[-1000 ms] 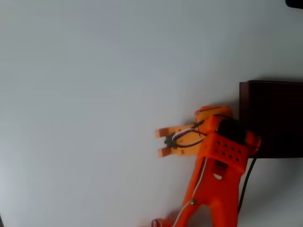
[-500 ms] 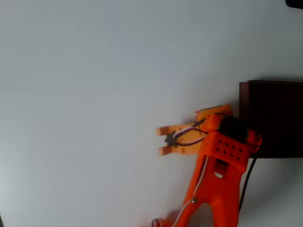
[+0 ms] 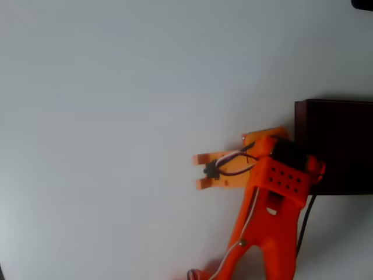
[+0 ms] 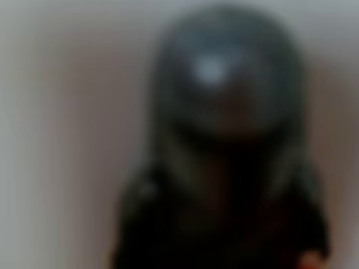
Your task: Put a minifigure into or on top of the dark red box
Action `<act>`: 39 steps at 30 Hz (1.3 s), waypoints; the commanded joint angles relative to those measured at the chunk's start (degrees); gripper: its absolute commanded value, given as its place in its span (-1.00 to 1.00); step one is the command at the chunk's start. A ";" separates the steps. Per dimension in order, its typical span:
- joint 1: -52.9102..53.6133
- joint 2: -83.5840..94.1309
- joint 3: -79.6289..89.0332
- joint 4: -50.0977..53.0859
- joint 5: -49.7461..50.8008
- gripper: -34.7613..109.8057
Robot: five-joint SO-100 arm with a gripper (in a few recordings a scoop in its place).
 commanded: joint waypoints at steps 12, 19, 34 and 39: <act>6.68 18.11 -9.05 13.97 10.72 -0.52; 15.03 15.12 -19.07 14.68 17.84 -0.52; 18.54 -31.90 -74.36 34.28 22.24 -0.14; 17.67 -30.76 -75.67 36.04 22.32 -0.02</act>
